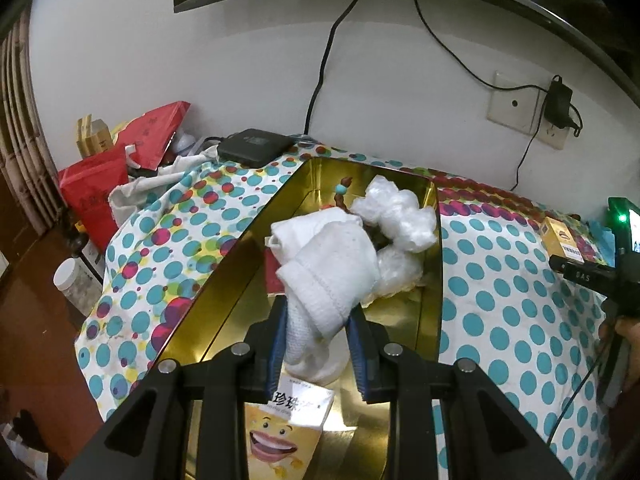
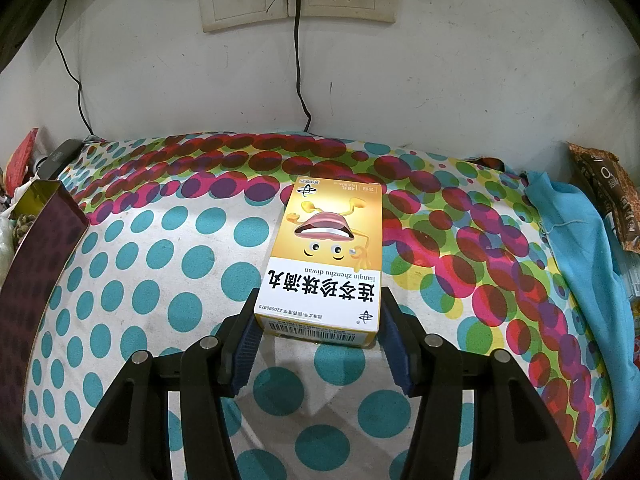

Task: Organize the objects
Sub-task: 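Carry the white sock into the gold tray and open the left tool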

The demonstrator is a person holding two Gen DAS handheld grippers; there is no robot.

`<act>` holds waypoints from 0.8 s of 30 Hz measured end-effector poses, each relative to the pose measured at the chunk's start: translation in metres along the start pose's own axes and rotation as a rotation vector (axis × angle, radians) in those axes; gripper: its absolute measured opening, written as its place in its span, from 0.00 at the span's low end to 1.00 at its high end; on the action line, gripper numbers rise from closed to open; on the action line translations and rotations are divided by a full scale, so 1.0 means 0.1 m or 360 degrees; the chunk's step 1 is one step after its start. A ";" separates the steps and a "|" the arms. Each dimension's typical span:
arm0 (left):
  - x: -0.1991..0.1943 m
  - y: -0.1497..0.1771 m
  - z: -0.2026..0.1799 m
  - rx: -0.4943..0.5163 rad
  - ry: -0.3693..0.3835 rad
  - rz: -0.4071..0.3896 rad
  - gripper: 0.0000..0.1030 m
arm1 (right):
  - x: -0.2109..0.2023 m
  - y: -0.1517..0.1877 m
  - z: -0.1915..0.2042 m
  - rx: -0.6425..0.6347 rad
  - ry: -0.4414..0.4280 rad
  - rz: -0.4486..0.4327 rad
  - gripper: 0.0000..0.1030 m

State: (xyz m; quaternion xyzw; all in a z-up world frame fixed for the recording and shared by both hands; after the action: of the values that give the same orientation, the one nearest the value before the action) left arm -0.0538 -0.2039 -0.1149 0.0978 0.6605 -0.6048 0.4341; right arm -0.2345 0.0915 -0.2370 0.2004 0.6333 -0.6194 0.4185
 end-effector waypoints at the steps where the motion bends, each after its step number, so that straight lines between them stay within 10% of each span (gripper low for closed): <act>1: 0.00 0.01 0.01 0.0009 -0.0005 -0.0001 0.28 | 0.00 0.00 0.00 0.0005 0.0003 0.0000 0.51; 24: 0.23 -0.10 -0.10 0.0139 0.0077 -0.0072 0.29 | 0.01 -0.01 -0.01 0.0003 0.0007 0.0001 0.51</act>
State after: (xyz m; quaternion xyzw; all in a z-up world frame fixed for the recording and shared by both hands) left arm -0.0789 -0.2067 -0.1253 0.1162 0.6457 -0.6402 0.3996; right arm -0.2360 0.0920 -0.2376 0.2024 0.6336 -0.6193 0.4172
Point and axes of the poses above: each gripper's, at about its wrist camera, not at the fingertips, and x roughly the way its jaws point, z to its left, y to its underside, the point moved 6 cm from there along x, roughly the way its jaws point, and after that the axes turned 8 degrees about -y, right-handed, at the moved point
